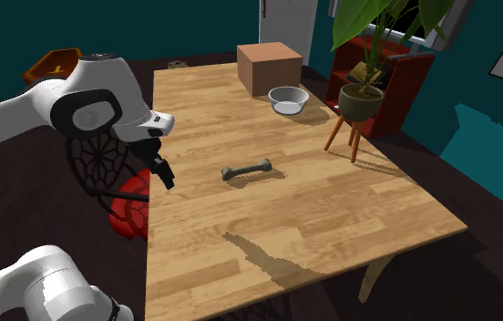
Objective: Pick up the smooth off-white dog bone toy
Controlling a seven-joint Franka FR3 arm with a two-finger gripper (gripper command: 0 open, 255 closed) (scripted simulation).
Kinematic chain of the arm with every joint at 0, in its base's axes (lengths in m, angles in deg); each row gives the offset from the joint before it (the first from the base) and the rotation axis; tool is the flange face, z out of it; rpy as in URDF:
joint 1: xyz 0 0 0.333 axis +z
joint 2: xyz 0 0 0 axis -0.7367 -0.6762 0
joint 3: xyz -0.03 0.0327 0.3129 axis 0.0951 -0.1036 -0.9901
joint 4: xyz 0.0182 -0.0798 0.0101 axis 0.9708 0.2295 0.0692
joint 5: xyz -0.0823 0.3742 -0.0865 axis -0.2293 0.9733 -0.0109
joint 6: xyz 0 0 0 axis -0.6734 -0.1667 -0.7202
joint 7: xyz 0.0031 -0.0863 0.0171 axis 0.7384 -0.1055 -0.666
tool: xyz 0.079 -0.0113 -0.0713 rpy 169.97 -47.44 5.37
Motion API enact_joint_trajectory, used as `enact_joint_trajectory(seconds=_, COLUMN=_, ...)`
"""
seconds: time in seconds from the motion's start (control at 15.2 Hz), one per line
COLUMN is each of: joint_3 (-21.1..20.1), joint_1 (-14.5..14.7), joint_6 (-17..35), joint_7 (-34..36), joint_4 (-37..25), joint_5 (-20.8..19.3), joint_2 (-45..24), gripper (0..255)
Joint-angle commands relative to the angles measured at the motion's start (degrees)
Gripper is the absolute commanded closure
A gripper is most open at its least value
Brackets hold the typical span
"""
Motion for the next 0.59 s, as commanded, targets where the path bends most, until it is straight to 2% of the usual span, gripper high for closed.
enact_joint_trajectory(seconds=0.0, joint_3=0.0, joint_1=0.0, joint_6=0.0, joint_7=0.0, joint_4=0.0, joint_5=0.0, joint_2=0.0, gripper=0)
enact_joint_trajectory(seconds=0.53, joint_3=-1.5, joint_1=-2.9, joint_6=8.6, joint_7=7.9, joint_4=-8.5, joint_5=0.3, joint_2=-18.2, gripper=0)
